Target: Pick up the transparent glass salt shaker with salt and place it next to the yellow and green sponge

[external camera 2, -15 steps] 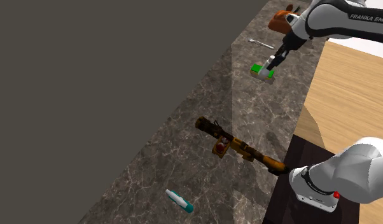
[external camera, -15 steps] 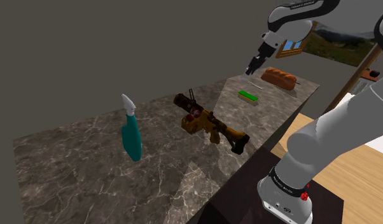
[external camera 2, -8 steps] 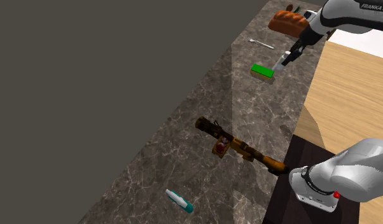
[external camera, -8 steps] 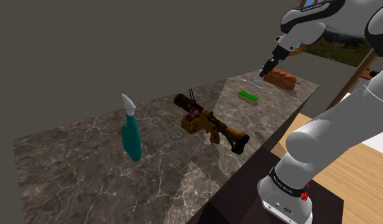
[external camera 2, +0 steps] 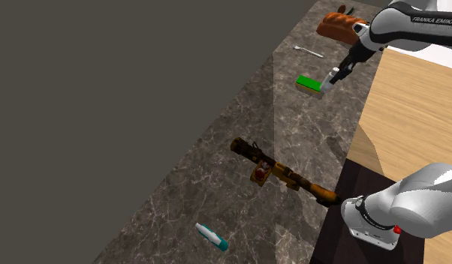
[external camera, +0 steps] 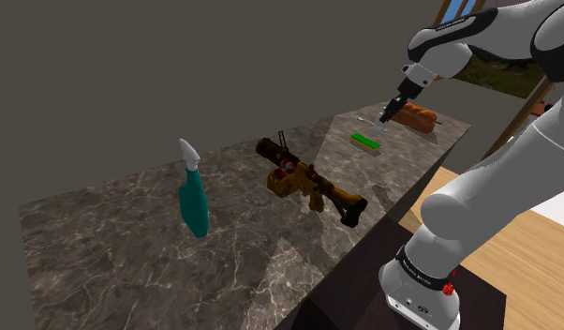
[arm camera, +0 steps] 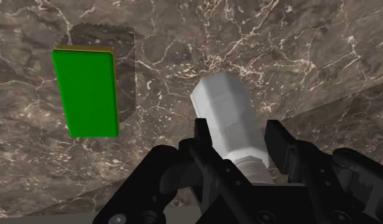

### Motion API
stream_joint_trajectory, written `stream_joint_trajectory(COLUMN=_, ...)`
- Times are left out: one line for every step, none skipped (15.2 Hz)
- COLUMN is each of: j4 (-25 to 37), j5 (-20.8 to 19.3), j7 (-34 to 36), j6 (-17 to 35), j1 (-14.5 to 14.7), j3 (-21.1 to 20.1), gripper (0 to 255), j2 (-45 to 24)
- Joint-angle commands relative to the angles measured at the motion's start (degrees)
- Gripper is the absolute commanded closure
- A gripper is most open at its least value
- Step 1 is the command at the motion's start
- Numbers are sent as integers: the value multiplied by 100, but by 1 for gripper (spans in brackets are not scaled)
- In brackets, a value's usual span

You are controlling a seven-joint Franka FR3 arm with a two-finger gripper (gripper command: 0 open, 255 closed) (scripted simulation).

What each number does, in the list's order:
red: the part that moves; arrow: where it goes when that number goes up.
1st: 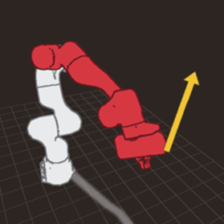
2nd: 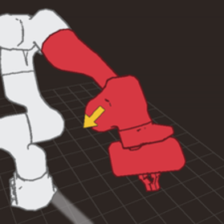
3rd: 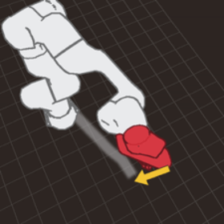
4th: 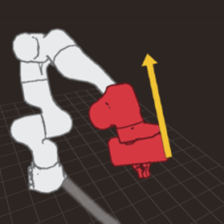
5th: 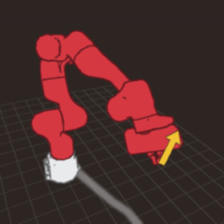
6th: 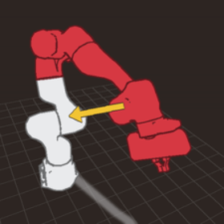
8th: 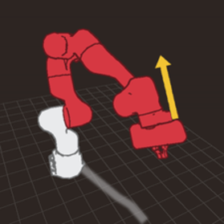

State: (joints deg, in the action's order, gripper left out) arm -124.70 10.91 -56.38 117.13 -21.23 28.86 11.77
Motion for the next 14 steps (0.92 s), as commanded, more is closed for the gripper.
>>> stream_joint_trajectory(j4=-121, j5=33, j7=-50, j6=150, j1=4, j3=11, gripper=255, j2=-35)
stream_joint_trajectory(j4=-175, j5=54, j7=-80, j6=222, j1=7, j3=19, gripper=255, j2=-61)
stream_joint_trajectory(j4=-226, j5=77, j7=-111, j6=295, j1=11, j3=27, gripper=255, j2=-89)
stream_joint_trajectory(j4=-277, j5=101, j7=-142, j6=367, j1=14, j3=35, gripper=255, j2=-118)
stream_joint_trajectory(j4=-326, j5=126, j7=-175, j6=439, j1=18, j3=44, gripper=255, j2=-149)
stream_joint_trajectory(j4=-374, j5=153, j7=-209, j6=511, j1=22, j3=52, gripper=255, j2=-181)
stream_joint_trajectory(j4=-421, j5=182, j7=-244, j6=583, j1=27, j3=60, gripper=255, j2=-214)
stream_joint_trajectory(j4=-467, j5=212, j7=-280, j6=654, j1=31, j3=69, gripper=255, j2=-249)
stream_joint_trajectory(j4=-511, j5=244, j7=-317, j6=726, j1=36, j3=77, gripper=255, j2=-286)
stream_joint_trajectory(j4=-554, j5=278, j7=-355, j6=797, j1=42, j3=85, gripper=255, j2=-324)
stream_joint_trajectory(j4=-596, j5=314, j7=-395, j6=867, j1=47, j3=94, gripper=255, j2=-363)
stream_joint_trajectory(j4=-636, j5=351, j7=-436, j6=938, j1=53, j3=103, gripper=255, j2=-405)
stream_joint_trajectory(j4=-675, j5=390, j7=-478, j6=1008, j1=60, j3=111, gripper=255, j2=-447)
stream_joint_trajectory(j4=-713, j5=432, j7=-522, j6=1077, j1=66, j3=119, gripper=255, j2=-491)
